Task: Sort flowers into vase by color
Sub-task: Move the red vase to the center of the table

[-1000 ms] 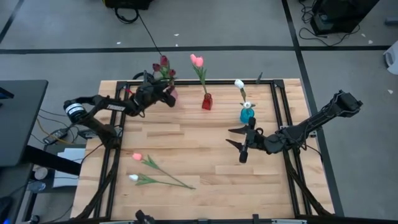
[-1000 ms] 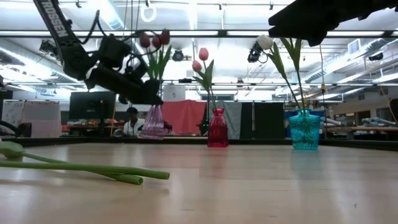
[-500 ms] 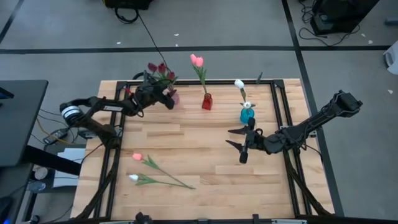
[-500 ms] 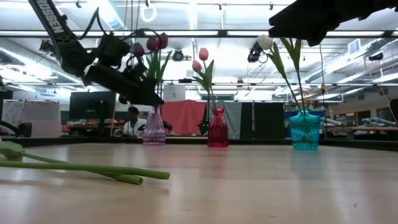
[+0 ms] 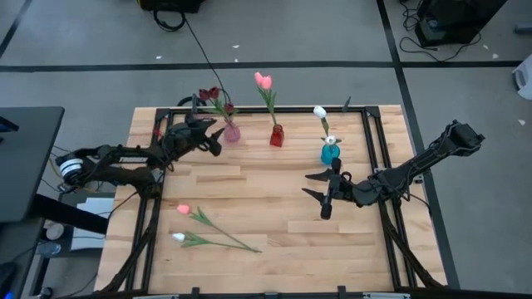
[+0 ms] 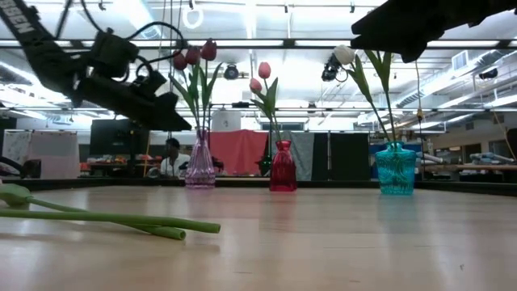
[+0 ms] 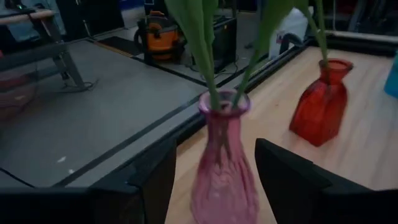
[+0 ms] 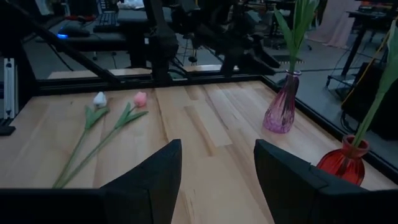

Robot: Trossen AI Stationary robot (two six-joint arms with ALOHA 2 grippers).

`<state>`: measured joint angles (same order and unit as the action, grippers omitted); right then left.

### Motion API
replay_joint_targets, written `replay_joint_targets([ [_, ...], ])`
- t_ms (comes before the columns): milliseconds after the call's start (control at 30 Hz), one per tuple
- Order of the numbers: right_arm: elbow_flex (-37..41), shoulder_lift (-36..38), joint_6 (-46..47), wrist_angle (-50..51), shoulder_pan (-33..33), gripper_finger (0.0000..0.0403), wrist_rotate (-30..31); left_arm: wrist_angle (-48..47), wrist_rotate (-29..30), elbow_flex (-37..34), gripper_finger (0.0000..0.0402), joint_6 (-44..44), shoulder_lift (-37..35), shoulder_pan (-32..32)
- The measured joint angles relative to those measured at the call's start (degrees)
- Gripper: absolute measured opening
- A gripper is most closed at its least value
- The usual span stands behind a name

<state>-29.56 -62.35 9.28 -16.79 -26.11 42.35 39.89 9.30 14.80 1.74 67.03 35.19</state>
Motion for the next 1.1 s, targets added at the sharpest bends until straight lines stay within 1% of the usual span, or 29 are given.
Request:
replay_joint_targets([
  [133,0.0,0.0,0.0,-0.28,0.03,0.021,0.04,-0.26,-0.03,-3.4,0.0222,-2.76,-3.16,-4.54],
  [200,0.02,0.0,0.0,-0.33,0.36,0.021,0.06,-1.01,0.59,-4.41,0.0215,-4.17,-3.34,-8.64],
  [267,0.02,-0.22,0.0,-0.65,0.83,0.021,0.04,-1.09,2.65,-4.87,0.0206,-5.34,-2.91,-13.58],
  [367,0.04,-0.68,-0.07,-1.18,1.79,0.021,-0.23,-0.85,9.77,-3.67,0.0189,-5.53,-1.06,-21.58],
  [467,0.06,-1.67,-0.26,-2.24,2.79,0.021,-1.04,-0.66,16.94,-0.45,0.0176,-5.72,2.64,-28.11],
  [533,0.09,-2.56,-0.54,-4.15,3.63,0.021,-2.68,0.04,20.27,2.55,0.017,-6.52,6.6,-31.12],
  [600,0.09,-3.31,-1.49,-5.52,4.16,0.021,-4.23,2.07,21.95,5.79,0.0169,-6.72,11.52,-33.3],
  [700,0.07,-4.09,-2.61,-6.8,4.57,0.021,-5.13,7.43,24.28,10.76,0.0168,-6.61,19.51,-35.17],
  [867,0.04,-3.49,-3.78,-5.99,4.36,0.021,-4.61,14.59,26.14,19.53,0.0168,-7.24,32.25,-34.68],
  [1033,0.04,-2.75,-4.62,-5.93,3.38,0.021,-4.33,14.7,27.02,28.41,0.0169,-6.69,42.02,-31.42],
  [1100,0.02,-2.75,-4.95,-5.76,3.14,0.021,-4.28,14.7,27.02,31.56,0.0178,-6.67,45.56,-30.01],
])
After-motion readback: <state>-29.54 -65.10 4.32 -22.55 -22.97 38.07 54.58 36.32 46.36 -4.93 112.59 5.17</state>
